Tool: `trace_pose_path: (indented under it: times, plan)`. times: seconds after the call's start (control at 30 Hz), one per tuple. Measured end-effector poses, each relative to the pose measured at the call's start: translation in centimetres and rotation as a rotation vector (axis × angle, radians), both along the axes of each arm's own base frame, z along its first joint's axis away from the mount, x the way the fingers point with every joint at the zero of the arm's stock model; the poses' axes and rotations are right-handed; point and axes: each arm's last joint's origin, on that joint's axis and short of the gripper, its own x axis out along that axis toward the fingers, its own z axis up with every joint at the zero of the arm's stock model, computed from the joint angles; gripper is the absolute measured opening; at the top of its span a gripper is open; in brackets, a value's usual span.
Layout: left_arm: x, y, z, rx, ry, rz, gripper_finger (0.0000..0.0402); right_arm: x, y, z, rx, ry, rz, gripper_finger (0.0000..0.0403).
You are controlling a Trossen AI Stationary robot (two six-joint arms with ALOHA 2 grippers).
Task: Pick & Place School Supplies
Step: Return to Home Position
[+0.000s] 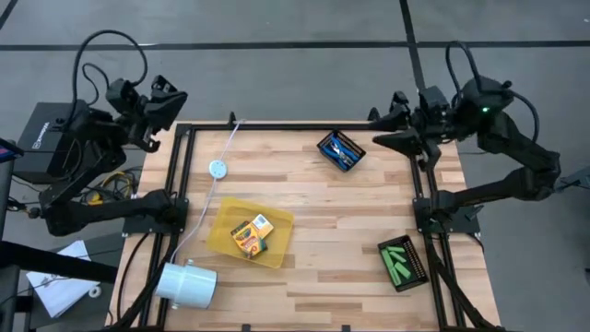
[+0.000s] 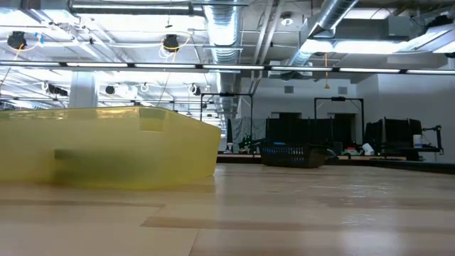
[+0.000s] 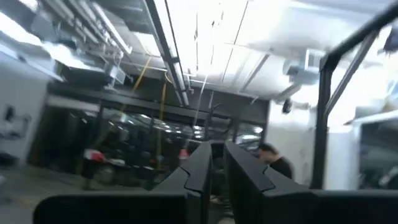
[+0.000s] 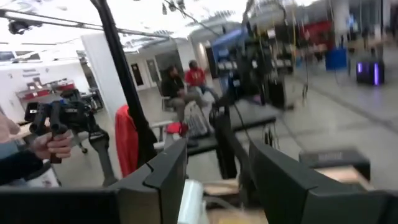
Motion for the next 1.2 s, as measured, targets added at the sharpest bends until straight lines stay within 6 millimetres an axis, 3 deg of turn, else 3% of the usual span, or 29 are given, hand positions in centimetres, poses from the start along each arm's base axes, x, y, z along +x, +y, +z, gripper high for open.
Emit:
trace_pose_path:
  times: [0.17, 0.27, 0.37, 0.5, 0.63, 0.7, 0.77, 1.03, 1.2]
  plan:
    - [0.0, -0.1, 0.0, -0.113, -0.014, -0.102, 0.0035, -1.7, 0.0, -1.5, 0.02, 0.171, -0.019, 0.017]
    - [0.0, -0.5, -0.1, 0.055, 0.05, -0.158, 0.0032, -2.4, -0.2, -2.2, 0.072, 0.261, -0.062, 0.0168]
    - [-0.3, -0.8, -0.4, 0.092, 0.096, -0.199, 0.0032, -3.9, 0.4, -1.6, -0.033, 0.197, -0.042, 0.0168]
    - [-0.8, -1.1, -1.9, 0.06, 0.226, -0.147, 0.0035, -7.7, 1.5, -0.8, -0.126, 0.095, -0.061, 0.0171]
    - [-1.6, -1.4, -4.4, 0.064, 0.263, -0.059, 0.0034, -13.1, 2.1, -1.6, -0.15, 0.019, -0.149, 0.0173]
    - [-2.2, -1.6, -6.3, 0.05, 0.271, -0.014, 0.0033, -15.2, 2.4, -2.9, -0.133, -0.009, -0.152, 0.0173]
    - [-2.8, -1.9, -8.5, 0.025, 0.274, 0.023, 0.0034, -15.8, 2.4, -4.8, -0.105, -0.011, -0.157, 0.0172]
    - [-4.8, -3.2, -16.7, -0.098, 0.203, 0.012, 0.0037, -15.9, 2.2, -14.5, -0.04, -0.02, -0.22, 0.0173]
    - [-4.4, -2.8, -20.8, -0.186, 0.221, 0.006, 0.0036, -15.2, 2.1, -20.7, 0.063, -0.051, -0.242, 0.0173]
